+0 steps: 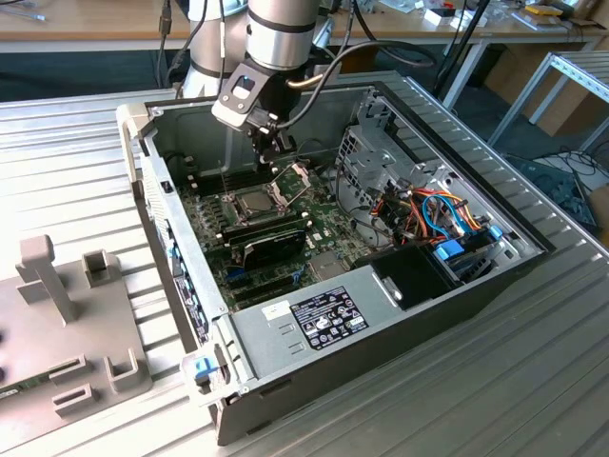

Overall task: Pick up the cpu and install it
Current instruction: 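Place the cpu into insertion slot, then close the cpu cover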

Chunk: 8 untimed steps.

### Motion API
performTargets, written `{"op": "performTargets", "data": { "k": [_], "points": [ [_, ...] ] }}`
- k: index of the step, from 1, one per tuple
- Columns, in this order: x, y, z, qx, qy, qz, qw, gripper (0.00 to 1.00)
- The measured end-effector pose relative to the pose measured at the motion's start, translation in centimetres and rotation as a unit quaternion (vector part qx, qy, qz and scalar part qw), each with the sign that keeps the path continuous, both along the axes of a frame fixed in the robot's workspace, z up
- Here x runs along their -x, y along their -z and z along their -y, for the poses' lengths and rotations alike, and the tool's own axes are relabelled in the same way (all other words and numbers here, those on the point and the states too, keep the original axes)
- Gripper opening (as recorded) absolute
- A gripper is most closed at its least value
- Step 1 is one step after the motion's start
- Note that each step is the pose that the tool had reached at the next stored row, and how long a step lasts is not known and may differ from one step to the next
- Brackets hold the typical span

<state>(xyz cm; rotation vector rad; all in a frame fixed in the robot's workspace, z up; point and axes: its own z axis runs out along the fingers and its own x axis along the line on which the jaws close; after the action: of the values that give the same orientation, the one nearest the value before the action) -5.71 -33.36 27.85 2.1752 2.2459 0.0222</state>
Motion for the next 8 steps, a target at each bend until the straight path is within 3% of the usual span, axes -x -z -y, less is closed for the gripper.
{"op": "performTargets", "data": {
  "k": [8],
  "points": [
    [0.00,0.00,0.00,0.0005,-0.003,0.0000,1.00000,0.11]
  ]
}}
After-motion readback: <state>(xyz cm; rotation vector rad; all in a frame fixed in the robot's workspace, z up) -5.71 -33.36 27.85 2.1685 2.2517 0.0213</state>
